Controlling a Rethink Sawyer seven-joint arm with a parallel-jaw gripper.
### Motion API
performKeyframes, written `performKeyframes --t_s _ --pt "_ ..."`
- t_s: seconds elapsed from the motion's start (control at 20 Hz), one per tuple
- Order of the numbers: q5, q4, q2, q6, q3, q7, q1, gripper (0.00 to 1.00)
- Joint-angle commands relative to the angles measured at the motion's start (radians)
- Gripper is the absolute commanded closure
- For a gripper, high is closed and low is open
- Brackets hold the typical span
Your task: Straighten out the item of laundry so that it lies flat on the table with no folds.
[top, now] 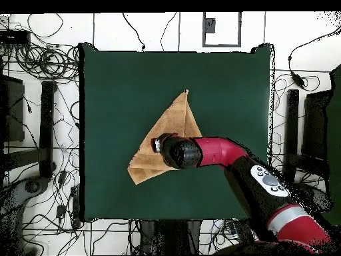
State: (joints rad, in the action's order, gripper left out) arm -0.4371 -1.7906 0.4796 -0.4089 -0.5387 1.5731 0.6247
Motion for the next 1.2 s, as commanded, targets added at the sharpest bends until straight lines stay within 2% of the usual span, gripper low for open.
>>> performKeyframes --t_s 0.05,0.4,0.55,0.65,0.9,1.2 --pt "-0.051 0.116 0.012 -0.214 -0.138 -0.282 0.050 0.00" --pt "-0.103 0.139 0.067 -0.314 -0.183 -0.357 0.106 0.00" --pt "-0.152 0.172 0.058 -0.313 -0.207 -0.383 0.111 0.00" --pt "-0.184 0.174 0.028 -0.277 -0.232 -0.383 0.118 0.00" --pt "-0.220 0.209 -0.110 -0.214 -0.260 -0.366 0.114 0.00" --pt "-0.248 0.247 -0.167 -0.211 -0.286 -0.370 0.105 0.00"
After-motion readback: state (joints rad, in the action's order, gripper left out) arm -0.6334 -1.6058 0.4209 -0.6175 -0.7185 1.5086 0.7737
